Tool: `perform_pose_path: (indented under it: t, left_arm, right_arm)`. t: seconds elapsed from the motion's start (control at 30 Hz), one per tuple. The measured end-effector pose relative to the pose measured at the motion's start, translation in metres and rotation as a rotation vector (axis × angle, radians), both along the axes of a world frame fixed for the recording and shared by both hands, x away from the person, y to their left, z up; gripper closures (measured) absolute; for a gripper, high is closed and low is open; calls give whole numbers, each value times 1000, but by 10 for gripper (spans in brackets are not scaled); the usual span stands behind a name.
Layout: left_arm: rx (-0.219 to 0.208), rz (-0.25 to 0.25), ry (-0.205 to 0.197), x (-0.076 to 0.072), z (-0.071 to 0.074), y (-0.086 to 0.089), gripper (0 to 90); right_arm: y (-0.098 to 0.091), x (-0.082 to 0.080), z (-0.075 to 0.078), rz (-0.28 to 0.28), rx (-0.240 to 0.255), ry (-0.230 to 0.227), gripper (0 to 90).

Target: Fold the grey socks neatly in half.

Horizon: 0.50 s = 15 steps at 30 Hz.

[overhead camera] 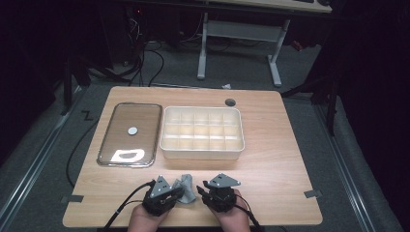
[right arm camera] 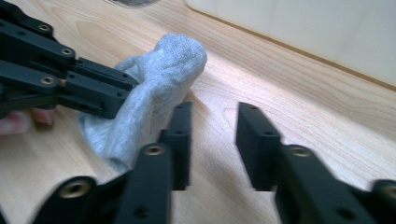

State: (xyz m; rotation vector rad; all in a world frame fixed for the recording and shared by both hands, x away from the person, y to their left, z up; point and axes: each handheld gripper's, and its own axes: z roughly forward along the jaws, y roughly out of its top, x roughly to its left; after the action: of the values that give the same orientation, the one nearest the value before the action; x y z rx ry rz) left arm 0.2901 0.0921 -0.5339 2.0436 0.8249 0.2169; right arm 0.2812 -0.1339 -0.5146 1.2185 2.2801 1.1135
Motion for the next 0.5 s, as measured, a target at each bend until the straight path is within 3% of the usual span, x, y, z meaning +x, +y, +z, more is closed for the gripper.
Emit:
perform_pose_path:
  t: [0.1,0.33,0.4,0.5]
  left_arm:
    - [0,-1,0,0,0,0,827]
    - [7,-4,-7,-1,0,-1,823]
    - [10,-3,-11,-1,0,-1,826]
    - [10,-2,-11,-1,0,-1,834]
  right_arm:
    - [6,2,-3,21,-4,22,867]
    - [23,2,-10,63,-15,49,891]
    - [30,0,-7,93,-11,33,900]
    - [38,-1,2,95,-34,-1,900]
